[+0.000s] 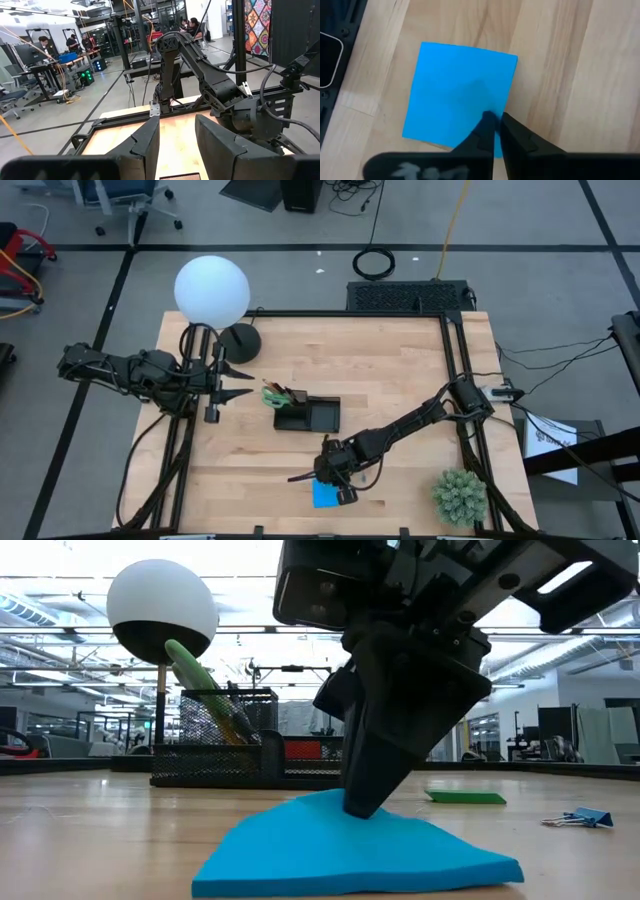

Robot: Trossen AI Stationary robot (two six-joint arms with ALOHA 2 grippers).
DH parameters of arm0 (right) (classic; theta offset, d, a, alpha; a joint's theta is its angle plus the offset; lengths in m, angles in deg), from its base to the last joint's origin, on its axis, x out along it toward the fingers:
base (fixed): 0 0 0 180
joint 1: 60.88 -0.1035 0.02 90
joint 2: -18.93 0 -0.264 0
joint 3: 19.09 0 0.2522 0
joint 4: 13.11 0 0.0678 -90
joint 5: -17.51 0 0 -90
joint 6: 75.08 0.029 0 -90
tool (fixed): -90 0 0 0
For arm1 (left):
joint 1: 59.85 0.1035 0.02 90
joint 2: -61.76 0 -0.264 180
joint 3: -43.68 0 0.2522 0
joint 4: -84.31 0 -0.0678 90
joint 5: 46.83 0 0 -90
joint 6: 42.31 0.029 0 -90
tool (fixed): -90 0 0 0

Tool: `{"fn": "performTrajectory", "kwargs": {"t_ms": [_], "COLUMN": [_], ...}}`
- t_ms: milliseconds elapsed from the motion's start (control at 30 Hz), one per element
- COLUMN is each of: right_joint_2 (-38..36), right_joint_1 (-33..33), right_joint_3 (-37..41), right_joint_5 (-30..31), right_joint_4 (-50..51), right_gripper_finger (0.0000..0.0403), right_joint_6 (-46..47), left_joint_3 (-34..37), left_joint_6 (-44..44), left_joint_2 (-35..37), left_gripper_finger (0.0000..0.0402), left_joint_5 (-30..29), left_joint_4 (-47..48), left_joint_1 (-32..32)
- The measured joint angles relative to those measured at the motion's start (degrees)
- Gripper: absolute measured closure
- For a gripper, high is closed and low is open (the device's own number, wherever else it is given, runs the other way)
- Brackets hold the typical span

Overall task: Pick and place office supplies into organizer
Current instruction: Put the blue sticky note into the black desk organizer

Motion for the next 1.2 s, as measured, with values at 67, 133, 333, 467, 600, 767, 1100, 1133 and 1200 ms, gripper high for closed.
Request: {"fn": "performTrajectory", "kwargs": {"t_ms": [67,133,333,467,600,767,1100,1133,1200], "right_joint_2": [0.0,0.0,-0.9,-2.9,-4.8,-6.2,-6.6,-6.6,-6.6], "right_joint_1": [0.2,0.3,0.8,1.7,3.1,4.7,7.2,7.2,7.3], "right_joint_3": [0.0,0.0,0.0,0.1,0.1,0.1,0.0,0.0,0.0], "right_joint_5": [-0.2,-0.7,-0.6,-0.2,-0.1,-0.2,-0.3,-0.3,-0.3], "right_joint_4": [0.0,0.0,0.5,0.6,0.2,-0.4,-4.7,-5.7,-7.1], "right_gripper_finger": [0.04,0.04,0.0402,0.0403,0.0403,0.0402,0.0402,0.0402,0.0402], "right_joint_6": [-0.4,-0.6,-2.4,-3.7,-3.9,-3.9,-1.9,-1.7,-1.4], "left_joint_3": [0.0,0.0,0.0,0.0,0.0,0.0,0.0,0.0,0.0], "left_joint_6": [0.0,0.0,-0.1,0.0,0.0,0.0,0.1,0.0,0.0], "left_joint_2": [0.0,0.0,0.0,0.0,0.0,0.0,0.0,0.0,0.0], "left_gripper_finger": [0.027,0.027,0.027,0.027,0.027,0.027,0.027,0.027,0.027], "left_joint_5": [0.0,0.0,0.0,0.0,-0.5,-0.9,-0.9,-0.9,-0.9], "left_joint_4": [0.0,0.0,0.0,0.0,0.0,0.0,0.1,0.2,0.2], "left_joint_1": [0.0,0.0,0.0,0.0,0.0,0.0,0.0,0.0,0.0]}}
